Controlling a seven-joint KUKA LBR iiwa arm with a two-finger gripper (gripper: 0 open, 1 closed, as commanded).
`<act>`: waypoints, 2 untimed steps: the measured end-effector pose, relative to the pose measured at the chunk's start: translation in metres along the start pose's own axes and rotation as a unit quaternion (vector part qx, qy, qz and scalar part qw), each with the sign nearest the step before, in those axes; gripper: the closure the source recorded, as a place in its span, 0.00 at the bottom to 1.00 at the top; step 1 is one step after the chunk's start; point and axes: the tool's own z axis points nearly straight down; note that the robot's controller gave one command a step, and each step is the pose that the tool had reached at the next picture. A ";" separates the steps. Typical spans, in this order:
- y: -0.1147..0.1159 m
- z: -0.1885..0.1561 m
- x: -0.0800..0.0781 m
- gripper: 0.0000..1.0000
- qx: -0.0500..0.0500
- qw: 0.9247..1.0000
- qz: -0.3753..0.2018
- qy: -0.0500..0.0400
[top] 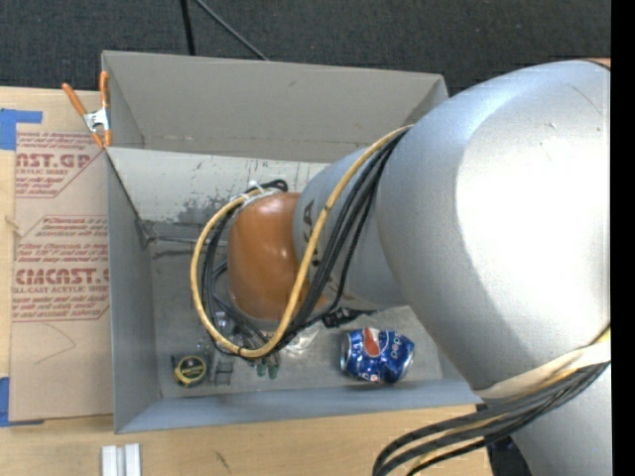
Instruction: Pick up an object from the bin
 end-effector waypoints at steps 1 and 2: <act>0.000 -0.001 -0.002 0.00 -0.001 1.000 0.001 -0.004; 0.050 -0.002 -0.002 0.00 -0.001 0.997 -0.075 -0.006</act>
Offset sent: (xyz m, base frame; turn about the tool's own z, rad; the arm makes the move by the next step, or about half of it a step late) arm 0.0000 0.0000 0.0000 0.0000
